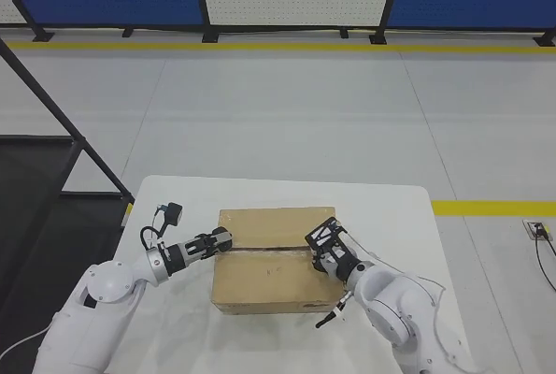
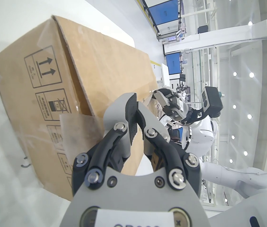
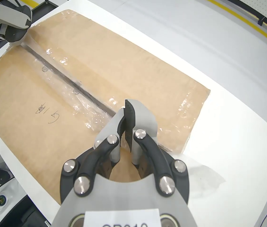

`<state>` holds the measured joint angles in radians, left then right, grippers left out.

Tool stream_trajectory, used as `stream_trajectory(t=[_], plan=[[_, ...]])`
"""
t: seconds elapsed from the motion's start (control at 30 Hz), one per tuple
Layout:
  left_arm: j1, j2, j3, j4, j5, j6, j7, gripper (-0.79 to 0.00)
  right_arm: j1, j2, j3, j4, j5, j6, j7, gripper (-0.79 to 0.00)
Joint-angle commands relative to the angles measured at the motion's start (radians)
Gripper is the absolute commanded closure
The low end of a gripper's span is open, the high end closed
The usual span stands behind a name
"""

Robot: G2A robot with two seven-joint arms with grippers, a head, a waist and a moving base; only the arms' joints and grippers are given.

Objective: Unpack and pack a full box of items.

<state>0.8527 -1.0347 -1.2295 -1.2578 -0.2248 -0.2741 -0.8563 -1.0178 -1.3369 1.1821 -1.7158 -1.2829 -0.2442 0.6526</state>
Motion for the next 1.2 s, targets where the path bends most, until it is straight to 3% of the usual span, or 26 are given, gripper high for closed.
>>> stream_trajectory(t=[0.0,0.63,0.87,1.17], plan=[[0.0,0.0,-0.001,0.001,0.002,0.0,0.0,0.0,-0.007,0.001,0.008,-0.009,0.007,0.003,-0.02,0.0],[0.015,0.004,-0.03,-0.002,0.0,-0.009,0.006,0.0,-0.056,0.008,0.067,-0.02,0.01,0.094,-0.057,0.0],[0.028,0.007,-0.049,-0.022,0.002,-0.012,0.013,0.0,-0.12,0.018,0.098,-0.079,0.025,0.038,-0.125,0.0],[0.063,0.016,-0.093,-0.039,-0.011,-0.022,0.021,0.0,-0.131,0.024,0.115,-0.08,0.026,0.033,-0.094,0.0]])
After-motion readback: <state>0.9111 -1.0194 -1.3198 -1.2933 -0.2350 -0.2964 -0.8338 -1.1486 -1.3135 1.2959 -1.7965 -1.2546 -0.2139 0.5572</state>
